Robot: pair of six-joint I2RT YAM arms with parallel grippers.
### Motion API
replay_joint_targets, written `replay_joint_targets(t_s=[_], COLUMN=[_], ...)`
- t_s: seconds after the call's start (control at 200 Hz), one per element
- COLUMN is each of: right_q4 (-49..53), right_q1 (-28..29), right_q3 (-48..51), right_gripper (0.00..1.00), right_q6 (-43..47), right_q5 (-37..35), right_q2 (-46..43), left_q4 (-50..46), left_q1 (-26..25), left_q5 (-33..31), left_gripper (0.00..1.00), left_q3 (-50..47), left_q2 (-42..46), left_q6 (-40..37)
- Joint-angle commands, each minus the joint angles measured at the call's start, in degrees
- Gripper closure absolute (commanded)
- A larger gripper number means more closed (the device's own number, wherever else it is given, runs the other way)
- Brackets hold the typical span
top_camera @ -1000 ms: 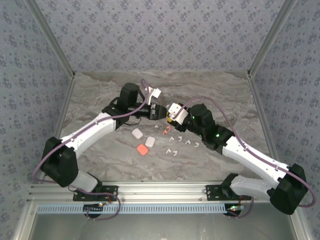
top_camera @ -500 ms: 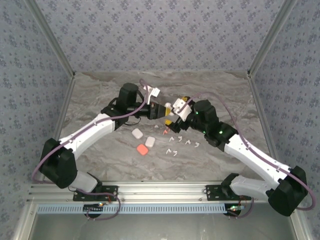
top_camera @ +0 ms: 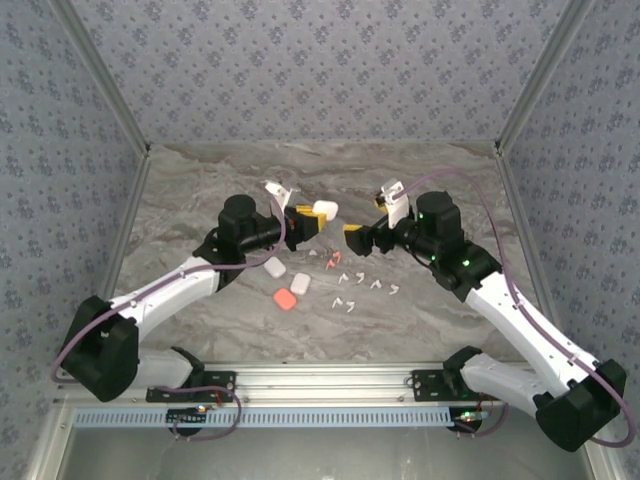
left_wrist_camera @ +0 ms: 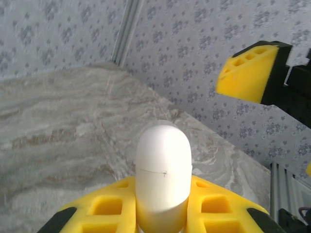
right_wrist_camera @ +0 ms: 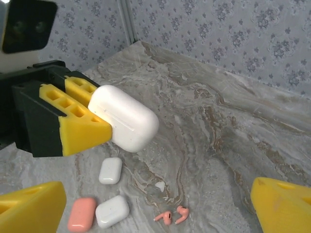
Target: Insert wireless bluetooth earbuds into charging case
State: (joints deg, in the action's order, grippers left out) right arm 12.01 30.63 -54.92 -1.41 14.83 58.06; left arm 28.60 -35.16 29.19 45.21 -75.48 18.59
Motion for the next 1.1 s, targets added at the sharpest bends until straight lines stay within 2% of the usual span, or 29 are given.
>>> replay_joint_targets(t_s=[0.0, 0.145, 0.265, 0.47, 0.72, 0.884, 1.094], right_q4=[3.61, 3.28, -3.06, -7.69, -7.99, -7.25, -7.36], right_q1=[-3.42, -7.9, -9.68, -10.53, -9.03, -6.67, -6.97], right_q3=[-4.83, -4.75, 0.25, 1.41, 0.73, -1.33, -3.85], right_gripper=[0.0, 0.0, 0.0, 0.0, 0.0, 0.0, 0.02], right_q6=[-2.56, 1.06, 3.86, 7.1, 8.18, 9.68, 9.14], right_q5=[3.39, 11.65, 17.54, 22.79, 23.06, 20.13, 18.3], right_q2=[-0.32, -0.01, -0.01, 2.71, 4.27, 7.59, 10.37], left_q4=[15.01, 13.24, 12.24, 10.31, 10.78, 11.25, 9.78], left_q1=[0.09, -0.54, -1.12, -1.9, -1.92, -1.93, -1.91], left_q5=[3.43, 4.91, 6.79, 7.37, 8.78, 9.46, 10.26], left_gripper=[1.0, 1.0, 1.0, 1.0, 1.0, 1.0, 1.0], left_q3=[-1.64, -0.23, 1.09, 1.51, 1.63, 1.94, 2.16], left_q2=[-1.48, -2.35, -3.07, -2.22, -2.28, -2.36, -1.96], left_q6=[-4.37, -6.17, -6.18, -8.59, -8.58, -7.96, -8.36])
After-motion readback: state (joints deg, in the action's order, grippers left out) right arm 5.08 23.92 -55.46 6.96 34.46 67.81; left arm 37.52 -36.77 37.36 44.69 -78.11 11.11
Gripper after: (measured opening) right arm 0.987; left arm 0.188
